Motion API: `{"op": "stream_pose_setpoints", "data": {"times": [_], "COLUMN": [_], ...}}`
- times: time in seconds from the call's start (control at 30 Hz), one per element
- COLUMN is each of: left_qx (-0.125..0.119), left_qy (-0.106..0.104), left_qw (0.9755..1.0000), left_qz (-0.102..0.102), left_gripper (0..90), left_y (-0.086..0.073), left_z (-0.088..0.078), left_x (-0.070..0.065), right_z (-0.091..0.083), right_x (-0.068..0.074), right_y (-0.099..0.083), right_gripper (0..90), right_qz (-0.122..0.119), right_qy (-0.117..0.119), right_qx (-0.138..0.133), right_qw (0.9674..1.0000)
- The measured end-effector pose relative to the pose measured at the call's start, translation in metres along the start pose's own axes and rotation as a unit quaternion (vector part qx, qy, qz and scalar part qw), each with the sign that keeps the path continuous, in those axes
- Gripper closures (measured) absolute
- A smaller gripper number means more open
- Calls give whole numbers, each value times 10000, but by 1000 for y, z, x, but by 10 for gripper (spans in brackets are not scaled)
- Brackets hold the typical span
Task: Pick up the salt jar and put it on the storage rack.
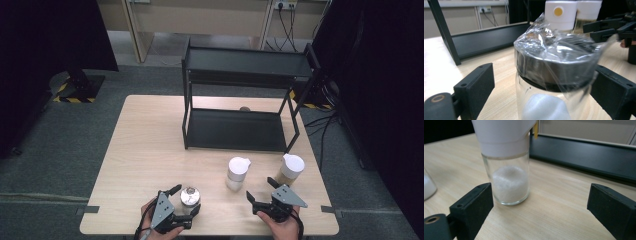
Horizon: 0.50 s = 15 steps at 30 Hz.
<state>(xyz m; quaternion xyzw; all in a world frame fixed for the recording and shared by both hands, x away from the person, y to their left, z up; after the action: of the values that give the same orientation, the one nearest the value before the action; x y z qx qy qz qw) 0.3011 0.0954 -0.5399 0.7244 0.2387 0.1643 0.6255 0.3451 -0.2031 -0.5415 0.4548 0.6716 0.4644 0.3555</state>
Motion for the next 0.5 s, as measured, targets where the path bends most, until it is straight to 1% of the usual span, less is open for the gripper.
{"op": "stream_pose_setpoints", "data": {"times": [0.07, 0.13, 0.23, 0.27, 0.3, 0.33, 0.4, 0.5], "left_qx": [-32, -24, -32, -63, -63, -69, -60, -57], "left_qy": [4, -5, -17, -20, -20, -5, -5, -42], "left_qw": [10000, 10000, 10000, 10000, 10000, 10000, 10000, 10000], "left_qz": [21, 34, -2, -6, -6, 12, 18, 43], "left_gripper": [87, 87, 87, 87, 88, 89, 91, 95], "left_y": [0, 0, 0, 0, 0, 0, 0, 2], "left_z": [-2, -2, -2, -3, -3, -3, -3, -2], "left_x": [-1, -1, 0, 0, 0, -1, -1, -3], "right_z": [-1, -2, -3, -3, -3, -3, -3, -4], "right_x": [-1, 0, 1, 0, 0, -1, -2, -1], "right_y": [0, 0, 0, 0, 0, 0, 0, 0], "right_gripper": [70, 76, 76, 76, 76, 76, 77, 77], "right_qz": [32, -54, -101, -52, -52, 10, 58, 13], "right_qy": [-38, -40, -51, -61, -61, -58, -72, -77], "right_qx": [-34, -76, -107, -114, -114, -105, -109, -155], "right_qw": [10000, 9999, 9999, 9999, 9999, 9999, 9999, 9998]}}
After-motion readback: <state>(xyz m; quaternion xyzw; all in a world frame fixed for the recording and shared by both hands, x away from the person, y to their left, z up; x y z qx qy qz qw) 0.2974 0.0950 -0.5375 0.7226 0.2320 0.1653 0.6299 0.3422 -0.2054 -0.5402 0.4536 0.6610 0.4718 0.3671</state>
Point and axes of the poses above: each handheld gripper's, and its own axes: z roughly forward along the jaws, y roughly out of its top, x roughly to its left, the point moved 6 cm from there along z, roughly forward along the jaws, and after that the axes turned 14 degrees about -y, right-handed, at the moved point
